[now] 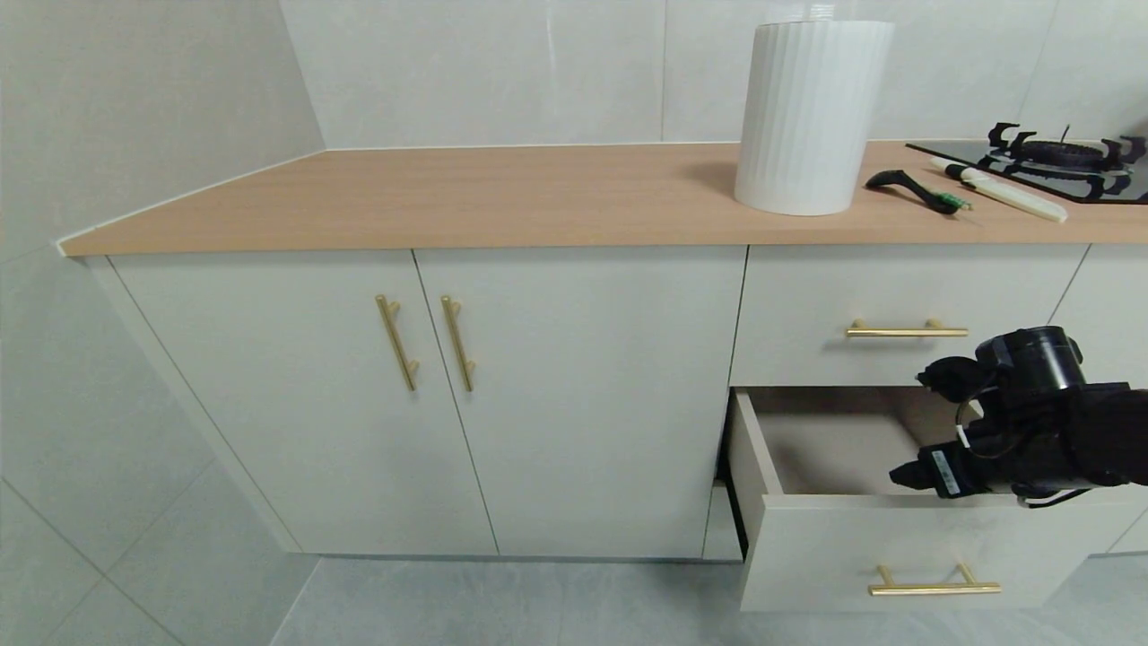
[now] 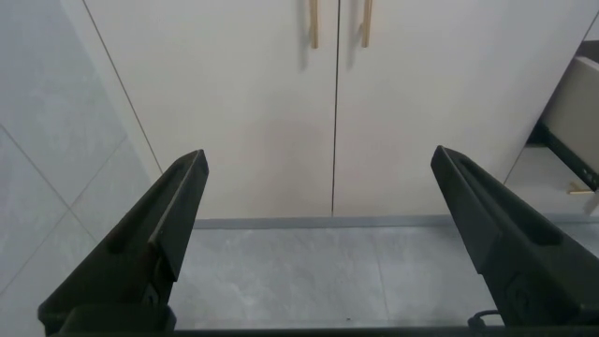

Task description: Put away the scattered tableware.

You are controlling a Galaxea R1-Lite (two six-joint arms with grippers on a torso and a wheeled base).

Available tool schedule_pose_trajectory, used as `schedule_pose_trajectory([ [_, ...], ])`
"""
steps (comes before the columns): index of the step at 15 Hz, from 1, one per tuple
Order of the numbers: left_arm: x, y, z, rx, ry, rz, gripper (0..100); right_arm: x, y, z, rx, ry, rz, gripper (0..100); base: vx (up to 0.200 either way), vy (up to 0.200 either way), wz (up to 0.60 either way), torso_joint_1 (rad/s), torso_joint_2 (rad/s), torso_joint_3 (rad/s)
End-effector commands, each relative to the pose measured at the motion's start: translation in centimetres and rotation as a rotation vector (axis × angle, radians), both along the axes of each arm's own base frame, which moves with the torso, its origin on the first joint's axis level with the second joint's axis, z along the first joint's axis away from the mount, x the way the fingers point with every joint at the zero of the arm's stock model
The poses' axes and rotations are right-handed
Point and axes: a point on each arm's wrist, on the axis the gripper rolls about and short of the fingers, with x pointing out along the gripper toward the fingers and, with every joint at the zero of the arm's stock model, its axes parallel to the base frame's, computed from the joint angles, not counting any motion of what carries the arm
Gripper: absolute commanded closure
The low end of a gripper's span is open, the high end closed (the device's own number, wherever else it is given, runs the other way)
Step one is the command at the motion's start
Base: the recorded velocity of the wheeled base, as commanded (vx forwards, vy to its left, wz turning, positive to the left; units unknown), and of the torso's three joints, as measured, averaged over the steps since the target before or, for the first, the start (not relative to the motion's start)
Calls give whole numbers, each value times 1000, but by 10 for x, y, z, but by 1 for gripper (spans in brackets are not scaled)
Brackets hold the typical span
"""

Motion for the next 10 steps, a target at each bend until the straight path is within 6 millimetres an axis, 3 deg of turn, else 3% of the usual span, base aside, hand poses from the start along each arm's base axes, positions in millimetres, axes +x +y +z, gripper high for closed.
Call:
schedule_pose_trajectory([
  [1, 0, 0, 0, 0, 2, 0, 0, -5, 1, 7, -5, -6, 10, 0, 0, 0, 0, 0, 0, 0],
  [10, 0, 0, 0, 0, 2, 0, 0, -28, 10, 3, -18, 97, 52, 0, 0, 0, 0, 0, 0, 0],
])
